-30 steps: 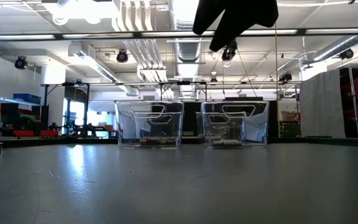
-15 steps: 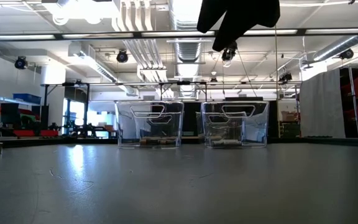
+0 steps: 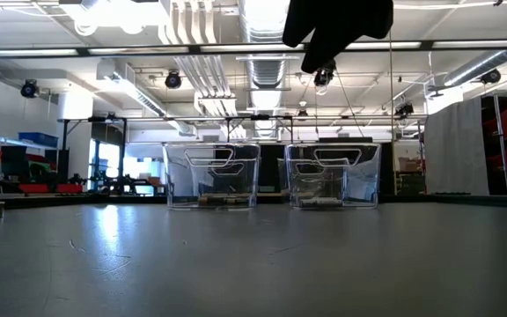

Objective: Sort batteries
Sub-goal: Put the black battery into the left transparent bin

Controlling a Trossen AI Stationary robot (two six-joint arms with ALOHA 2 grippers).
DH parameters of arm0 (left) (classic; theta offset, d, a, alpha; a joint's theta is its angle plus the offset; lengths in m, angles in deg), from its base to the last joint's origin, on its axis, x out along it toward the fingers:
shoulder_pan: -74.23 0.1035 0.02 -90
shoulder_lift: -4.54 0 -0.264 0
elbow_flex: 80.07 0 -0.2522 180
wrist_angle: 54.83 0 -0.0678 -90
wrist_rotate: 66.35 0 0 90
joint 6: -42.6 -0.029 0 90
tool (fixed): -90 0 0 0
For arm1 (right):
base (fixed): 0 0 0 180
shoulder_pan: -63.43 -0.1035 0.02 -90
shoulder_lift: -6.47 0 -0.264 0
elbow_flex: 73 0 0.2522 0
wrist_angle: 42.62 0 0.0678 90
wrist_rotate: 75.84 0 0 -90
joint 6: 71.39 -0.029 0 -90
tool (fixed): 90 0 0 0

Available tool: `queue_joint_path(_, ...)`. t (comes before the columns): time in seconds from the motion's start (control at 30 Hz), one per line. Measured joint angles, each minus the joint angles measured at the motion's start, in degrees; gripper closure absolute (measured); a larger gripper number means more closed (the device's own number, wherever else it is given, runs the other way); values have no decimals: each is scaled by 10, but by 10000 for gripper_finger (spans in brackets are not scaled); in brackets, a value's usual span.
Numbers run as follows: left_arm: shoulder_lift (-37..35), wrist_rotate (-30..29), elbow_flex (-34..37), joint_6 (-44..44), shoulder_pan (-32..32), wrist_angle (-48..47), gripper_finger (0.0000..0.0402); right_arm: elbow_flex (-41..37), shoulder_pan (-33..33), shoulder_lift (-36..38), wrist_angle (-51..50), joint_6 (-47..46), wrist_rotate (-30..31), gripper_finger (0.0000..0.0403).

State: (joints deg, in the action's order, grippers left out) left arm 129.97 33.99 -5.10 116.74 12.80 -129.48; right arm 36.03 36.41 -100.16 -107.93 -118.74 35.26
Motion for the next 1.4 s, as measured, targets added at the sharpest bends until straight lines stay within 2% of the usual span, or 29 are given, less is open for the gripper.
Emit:
queue_joint_path(0.73, -4, -5, -18, -89, -2, -21, 247, 0, -2, 0, 0, -3, -22, 184)
queue_joint_path(1.4, -9, -9, -6, -217, -7, -17, 252, 0, -1, 0, 1, -66, -35, 184)
